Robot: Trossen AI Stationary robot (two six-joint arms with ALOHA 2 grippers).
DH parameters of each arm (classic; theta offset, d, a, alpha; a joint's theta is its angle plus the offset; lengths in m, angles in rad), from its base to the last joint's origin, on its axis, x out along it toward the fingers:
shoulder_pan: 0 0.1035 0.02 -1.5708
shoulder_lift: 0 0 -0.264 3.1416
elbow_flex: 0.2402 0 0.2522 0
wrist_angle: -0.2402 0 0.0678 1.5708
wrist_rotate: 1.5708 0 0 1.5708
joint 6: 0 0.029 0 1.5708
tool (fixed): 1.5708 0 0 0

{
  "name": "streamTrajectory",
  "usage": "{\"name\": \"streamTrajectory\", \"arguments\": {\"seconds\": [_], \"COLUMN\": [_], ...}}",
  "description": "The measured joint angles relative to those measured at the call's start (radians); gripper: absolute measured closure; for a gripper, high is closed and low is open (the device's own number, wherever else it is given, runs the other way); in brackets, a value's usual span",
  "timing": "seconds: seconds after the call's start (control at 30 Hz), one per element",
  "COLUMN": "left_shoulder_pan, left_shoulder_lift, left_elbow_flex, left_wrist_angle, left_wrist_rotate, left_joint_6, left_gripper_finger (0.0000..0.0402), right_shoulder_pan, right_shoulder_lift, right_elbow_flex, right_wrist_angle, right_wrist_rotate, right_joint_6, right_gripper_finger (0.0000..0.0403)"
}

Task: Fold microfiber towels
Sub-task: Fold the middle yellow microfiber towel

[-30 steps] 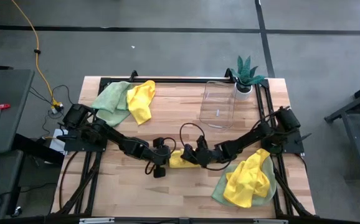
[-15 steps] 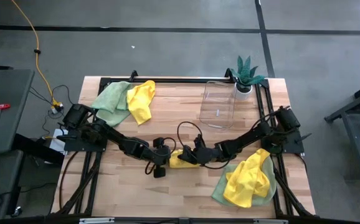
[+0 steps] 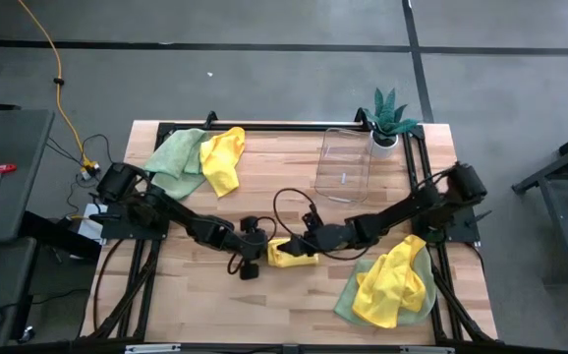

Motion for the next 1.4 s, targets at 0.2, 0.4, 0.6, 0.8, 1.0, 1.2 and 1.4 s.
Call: {"name": "streamTrajectory", "arguments": {"seconds": [0.2,0.4,0.6,0.8,1.0,1.2,1.4], "left_shoulder_pan": [-0.001,-0.001,-0.001,-0.001,0.006,0.021,0.034], "left_shoulder_lift": [-0.142,-0.255,-0.223,-0.095,0.047,0.148,0.123], "left_elbow_flex": [0.001,0.004,0.005,0.04,0.147,0.195,0.198], "left_wrist_angle": [-0.17,-0.124,0.07,0.148,0.152,0.081,-0.111], "left_wrist_rotate": [-0.002,-0.002,0.015,0.021,0.039,0.061,-0.008], "left_joint_6": [0.038,0.047,0.062,0.069,0.15,0.202,0.257], "left_gripper_finger": [0.0401,0.0401,0.0401,0.0401,0.0401,0.0401,0.0401], "right_shoulder_pan": [0.005,0.046,0.07,0.073,0.071,0.071,0.074], "right_shoulder_lift": [-0.135,-0.133,-0.054,-0.004,0.016,0.027,0.029], "right_elbow_flex": [0.0,0.0,0.0,0.0,0.0,0.0,0.0], "right_wrist_angle": [-0.33,-0.453,-0.487,-0.465,-0.459,-0.461,-0.494], "right_wrist_rotate": [0.003,0.01,0.026,0.047,0.049,0.05,0.031], "right_joint_6": [-0.186,-0.321,-0.358,-0.375,-0.406,-0.417,-0.425], "right_gripper_finger": [0.0183,0.0193,0.0309,0.038,0.0398,0.0401,0.0402]}}
